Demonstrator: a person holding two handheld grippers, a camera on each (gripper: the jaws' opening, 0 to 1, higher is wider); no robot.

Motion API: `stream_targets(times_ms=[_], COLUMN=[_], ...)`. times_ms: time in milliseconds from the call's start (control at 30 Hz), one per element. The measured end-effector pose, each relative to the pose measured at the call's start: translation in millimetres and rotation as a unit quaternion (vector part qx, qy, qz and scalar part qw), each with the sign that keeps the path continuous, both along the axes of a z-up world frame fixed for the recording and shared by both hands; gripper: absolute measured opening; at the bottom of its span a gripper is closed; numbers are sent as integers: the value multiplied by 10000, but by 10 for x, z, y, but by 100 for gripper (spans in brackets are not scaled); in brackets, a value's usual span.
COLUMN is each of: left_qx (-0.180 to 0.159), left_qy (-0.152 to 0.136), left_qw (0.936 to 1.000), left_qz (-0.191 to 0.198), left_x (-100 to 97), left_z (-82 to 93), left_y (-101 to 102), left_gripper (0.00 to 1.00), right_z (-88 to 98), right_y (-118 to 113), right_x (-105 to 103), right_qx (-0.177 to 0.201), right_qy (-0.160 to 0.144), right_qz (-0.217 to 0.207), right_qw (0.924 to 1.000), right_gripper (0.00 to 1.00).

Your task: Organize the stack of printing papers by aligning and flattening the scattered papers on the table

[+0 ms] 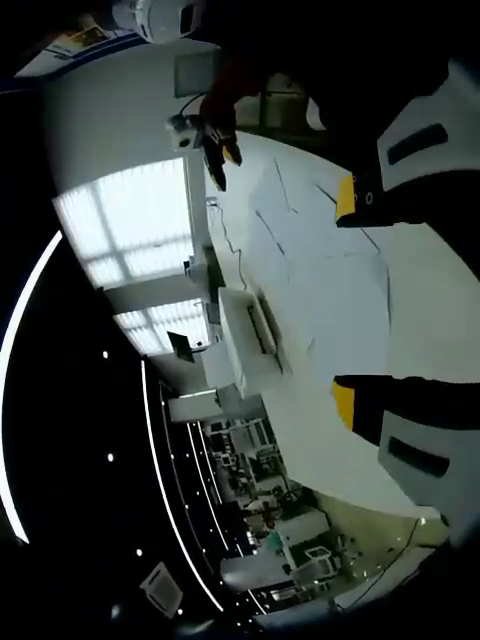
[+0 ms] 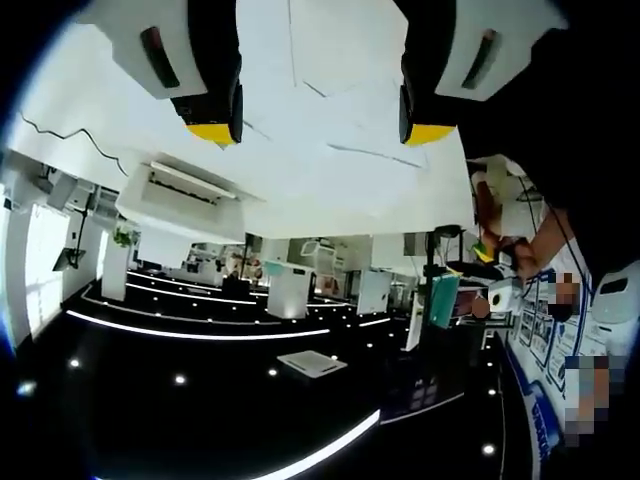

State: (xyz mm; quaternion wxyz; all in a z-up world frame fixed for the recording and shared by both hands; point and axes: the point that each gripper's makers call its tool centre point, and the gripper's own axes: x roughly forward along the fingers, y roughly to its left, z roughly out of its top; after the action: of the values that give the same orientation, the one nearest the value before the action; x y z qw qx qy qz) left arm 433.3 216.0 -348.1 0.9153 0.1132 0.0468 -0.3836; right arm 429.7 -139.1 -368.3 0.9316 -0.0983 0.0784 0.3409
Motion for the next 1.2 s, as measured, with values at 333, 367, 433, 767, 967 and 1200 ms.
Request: stream_targets(times_ms=[333,367,433,767,967,1200], left_qx=[-58,-60,-61,-99,-91,-98], left_qy=[86,98,119,225,312,387], left_qw=[9999,9999,9999,9997,9994,9991], left_qz=[-28,-28,-36,-72,-92,-132], left_x=[22,27,37,82,143,223], left_z=[-41,-49,-63,-103,-144,-184], left_y=[5,4,0,-23,-42,-65], left_gripper=[62,62,62,60,60,60], right_z=[78,85,96,172,151,125], right_y=[109,120,144,294,414,521], right_x=[152,174,224,490,624,795], right_qx=[-22,-25,-35,-154,-228,-274], right_qy=[-24,-27,-23,21,92,187], right_qz=[113,124,145,374,513,620], right_qw=[9999,9999,9999,9992,9984,9975], right_gripper=[60,60,60,60,60,60])
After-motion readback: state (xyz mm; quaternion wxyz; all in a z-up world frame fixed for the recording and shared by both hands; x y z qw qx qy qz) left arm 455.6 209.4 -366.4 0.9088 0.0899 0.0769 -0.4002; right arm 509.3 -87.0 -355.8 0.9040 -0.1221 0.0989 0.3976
